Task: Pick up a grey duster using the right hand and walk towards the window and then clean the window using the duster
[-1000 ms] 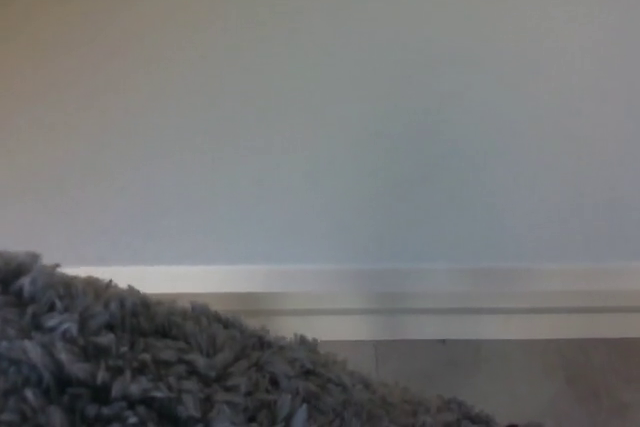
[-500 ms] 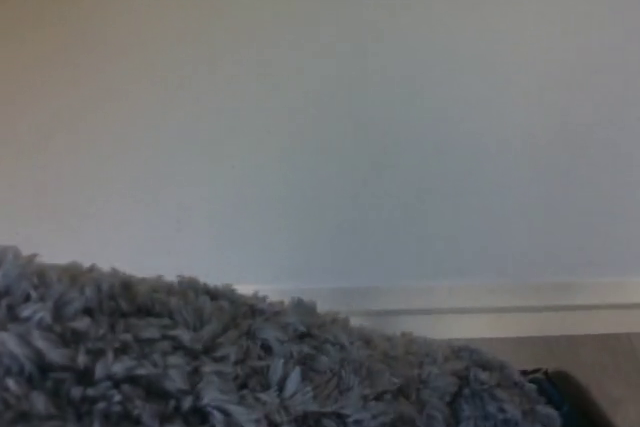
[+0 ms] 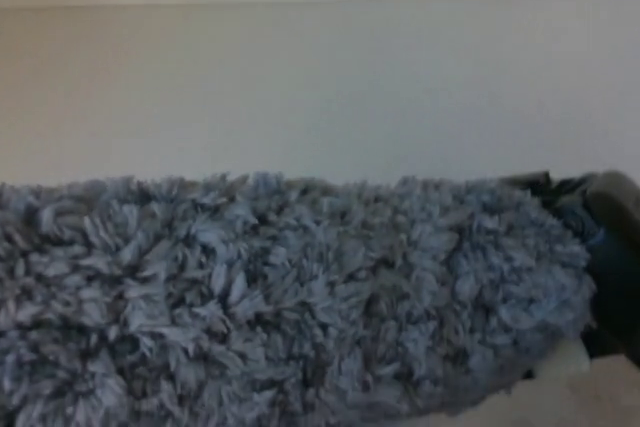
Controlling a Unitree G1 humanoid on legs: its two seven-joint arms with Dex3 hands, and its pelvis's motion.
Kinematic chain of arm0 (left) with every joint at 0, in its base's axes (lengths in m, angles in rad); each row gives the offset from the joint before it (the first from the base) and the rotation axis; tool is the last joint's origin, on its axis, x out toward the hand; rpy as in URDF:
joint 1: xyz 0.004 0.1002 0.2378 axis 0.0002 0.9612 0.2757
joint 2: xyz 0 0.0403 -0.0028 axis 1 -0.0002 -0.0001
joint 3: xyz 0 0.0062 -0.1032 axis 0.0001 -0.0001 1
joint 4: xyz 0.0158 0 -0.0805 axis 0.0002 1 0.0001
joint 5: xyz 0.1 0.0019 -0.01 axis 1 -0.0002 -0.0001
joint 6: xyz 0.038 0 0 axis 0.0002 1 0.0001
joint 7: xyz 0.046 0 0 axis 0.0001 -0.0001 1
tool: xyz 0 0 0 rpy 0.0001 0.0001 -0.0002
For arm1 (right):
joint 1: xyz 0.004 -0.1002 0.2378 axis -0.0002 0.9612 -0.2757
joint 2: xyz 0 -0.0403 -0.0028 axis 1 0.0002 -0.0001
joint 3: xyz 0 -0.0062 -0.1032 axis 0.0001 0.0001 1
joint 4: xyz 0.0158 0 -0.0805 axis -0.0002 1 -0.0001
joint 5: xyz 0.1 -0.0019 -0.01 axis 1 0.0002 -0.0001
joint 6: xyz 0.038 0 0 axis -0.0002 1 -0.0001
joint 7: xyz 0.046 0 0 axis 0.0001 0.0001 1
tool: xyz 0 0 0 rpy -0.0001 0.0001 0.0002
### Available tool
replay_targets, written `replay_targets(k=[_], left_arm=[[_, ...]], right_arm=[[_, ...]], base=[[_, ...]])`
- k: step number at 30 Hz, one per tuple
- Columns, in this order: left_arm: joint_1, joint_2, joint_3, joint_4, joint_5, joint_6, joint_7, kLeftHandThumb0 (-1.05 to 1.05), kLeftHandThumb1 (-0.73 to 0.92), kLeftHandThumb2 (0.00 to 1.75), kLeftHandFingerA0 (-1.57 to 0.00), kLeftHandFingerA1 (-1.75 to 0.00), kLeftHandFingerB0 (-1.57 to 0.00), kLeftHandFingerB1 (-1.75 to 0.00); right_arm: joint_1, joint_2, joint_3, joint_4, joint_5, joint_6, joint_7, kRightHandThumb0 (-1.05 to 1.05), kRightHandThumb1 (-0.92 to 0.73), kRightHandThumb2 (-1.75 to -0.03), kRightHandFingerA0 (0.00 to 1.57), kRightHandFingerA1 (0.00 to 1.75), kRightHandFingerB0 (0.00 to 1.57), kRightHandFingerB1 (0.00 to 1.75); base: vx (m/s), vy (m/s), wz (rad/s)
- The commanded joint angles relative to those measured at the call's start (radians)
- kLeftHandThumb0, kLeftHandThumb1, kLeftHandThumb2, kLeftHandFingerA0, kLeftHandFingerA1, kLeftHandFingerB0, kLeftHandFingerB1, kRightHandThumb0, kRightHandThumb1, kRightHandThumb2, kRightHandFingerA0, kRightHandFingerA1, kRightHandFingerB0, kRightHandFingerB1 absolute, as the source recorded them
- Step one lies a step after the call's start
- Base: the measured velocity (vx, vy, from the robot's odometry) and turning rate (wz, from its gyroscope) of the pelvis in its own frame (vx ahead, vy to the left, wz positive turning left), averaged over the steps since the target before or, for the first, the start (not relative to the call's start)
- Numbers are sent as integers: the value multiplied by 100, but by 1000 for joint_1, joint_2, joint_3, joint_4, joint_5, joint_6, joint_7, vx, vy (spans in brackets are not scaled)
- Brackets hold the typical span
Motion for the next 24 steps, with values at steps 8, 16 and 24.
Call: replay_targets(k=[8, 16, 24], left_arm=[[22, -3, 28, -47, -46, -32, -63, 2, 75, 80, -78, -107, -74, -84], [10, 4, 26, -16, -36, -13, -16, -4, 73, 70, -78, -100, -75, -78], [9, 24, 13, 8, -15, -3, -20, 3, 68, 75, -91, -99, -82, -80]], right_arm=[[-395, -47, -26, 143, -113, 270, 130, -31, -37, -125, 100, 172, 94, 119], [-611, -151, 35, 770, -270, 191, 7, -21, -52, -104, 96, 171, 86, 117], [-722, -163, 47, 1150, -257, 151, -83, -30, -55, -107, 120, 132, 78, 84]], base=[[0, 0, 0], [0, 0, 0], [0, 0, 0]])
